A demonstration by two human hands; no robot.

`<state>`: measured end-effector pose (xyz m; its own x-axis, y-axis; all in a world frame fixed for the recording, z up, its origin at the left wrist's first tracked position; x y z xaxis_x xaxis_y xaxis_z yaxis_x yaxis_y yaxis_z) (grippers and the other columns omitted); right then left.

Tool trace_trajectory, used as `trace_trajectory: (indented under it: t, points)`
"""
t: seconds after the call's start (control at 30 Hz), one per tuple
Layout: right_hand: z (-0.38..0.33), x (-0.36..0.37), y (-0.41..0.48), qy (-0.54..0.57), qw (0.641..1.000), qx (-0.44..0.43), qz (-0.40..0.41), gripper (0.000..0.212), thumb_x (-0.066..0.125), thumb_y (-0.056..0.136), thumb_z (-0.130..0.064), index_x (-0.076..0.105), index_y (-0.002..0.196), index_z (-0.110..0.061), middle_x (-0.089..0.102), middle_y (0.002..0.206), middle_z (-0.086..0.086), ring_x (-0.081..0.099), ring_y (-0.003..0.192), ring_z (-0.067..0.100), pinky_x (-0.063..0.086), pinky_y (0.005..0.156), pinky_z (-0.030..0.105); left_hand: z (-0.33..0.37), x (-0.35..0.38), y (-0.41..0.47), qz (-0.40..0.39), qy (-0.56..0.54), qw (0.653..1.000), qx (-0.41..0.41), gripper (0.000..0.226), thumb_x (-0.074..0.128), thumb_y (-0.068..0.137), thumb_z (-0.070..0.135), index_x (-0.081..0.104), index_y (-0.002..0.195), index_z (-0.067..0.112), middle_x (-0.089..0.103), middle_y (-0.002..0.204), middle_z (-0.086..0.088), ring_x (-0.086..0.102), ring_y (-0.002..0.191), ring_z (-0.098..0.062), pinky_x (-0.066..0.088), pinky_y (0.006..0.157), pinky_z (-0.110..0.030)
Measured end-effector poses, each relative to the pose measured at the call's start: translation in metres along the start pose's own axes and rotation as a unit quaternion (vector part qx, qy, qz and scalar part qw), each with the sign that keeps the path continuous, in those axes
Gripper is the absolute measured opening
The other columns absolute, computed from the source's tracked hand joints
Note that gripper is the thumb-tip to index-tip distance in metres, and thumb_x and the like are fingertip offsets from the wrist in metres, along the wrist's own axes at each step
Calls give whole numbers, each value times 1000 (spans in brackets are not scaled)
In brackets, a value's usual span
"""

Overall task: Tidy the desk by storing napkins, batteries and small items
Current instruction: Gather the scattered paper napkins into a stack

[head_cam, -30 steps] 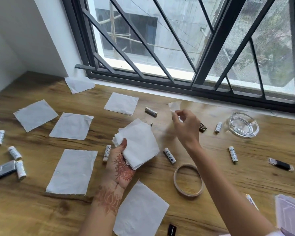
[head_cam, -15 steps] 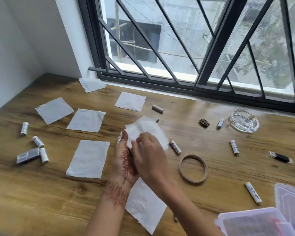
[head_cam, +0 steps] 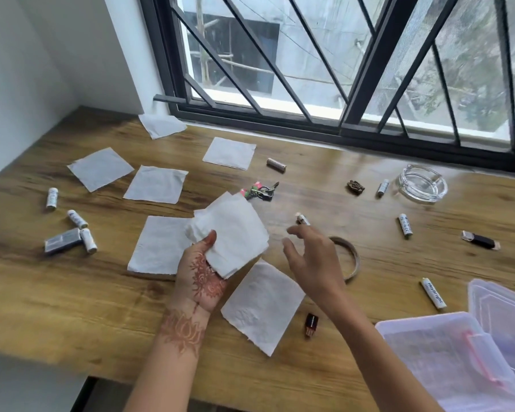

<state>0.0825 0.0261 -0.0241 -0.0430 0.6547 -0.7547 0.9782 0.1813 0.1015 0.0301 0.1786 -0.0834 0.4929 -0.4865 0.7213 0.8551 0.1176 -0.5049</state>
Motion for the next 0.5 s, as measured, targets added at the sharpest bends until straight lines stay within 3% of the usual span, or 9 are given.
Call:
trace_trajectory:
  t: [0.13,0.2,0.3,0.4,0.5]
  points:
    - [28,11,-19,-71,996,35,-43,30,57,89,-26,60,112,-6,61,110,8,53,107,22,43,87,30,-3,-13,-8,5,-6,1000,-4,39,43,95,17,76,77,7,75,81,-10,72,72,-20,57,61,-37]
    - [33,17,-30,-151,986,36,-60,28,55,89,-33,61,104,-9,60,104,6,51,103,23,39,88,33,0,-18,-15,4,-6,1000,8,44,43,95,16,77,67,9,75,82,-9,72,73,-20,58,62,-38]
    - [31,23,-42,-239,968,29,-65,27,50,90,-37,59,101,-14,58,106,2,48,102,21,29,92,33,5,-27,-28,7,-4,1000,26,42,43,95,16,77,70,10,75,82,-7,72,73,-19,57,63,-38]
    - [30,26,-47,-240,969,35,-43,21,49,91,-31,59,101,-15,60,106,2,50,103,21,27,93,34,6,-37,-42,16,-7,999,32,35,42,95,16,75,83,12,75,85,-6,72,75,-18,57,68,-38]
    - [30,30,-49,-218,974,43,-45,16,50,90,-26,60,90,-13,62,99,3,51,99,22,31,91,36,6,-43,-55,16,-10,999,43,45,42,96,15,78,69,16,75,85,-4,72,75,-17,56,71,-37]
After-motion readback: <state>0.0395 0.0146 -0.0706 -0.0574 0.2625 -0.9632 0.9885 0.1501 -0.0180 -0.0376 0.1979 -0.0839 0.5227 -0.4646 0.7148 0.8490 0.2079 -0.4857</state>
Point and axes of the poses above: each hand's wrist, its own y-axis towards the middle knuckle, its own x-axis out of the palm, z = x × y, the point moved 10 cm from there along y, towards the middle knuckle
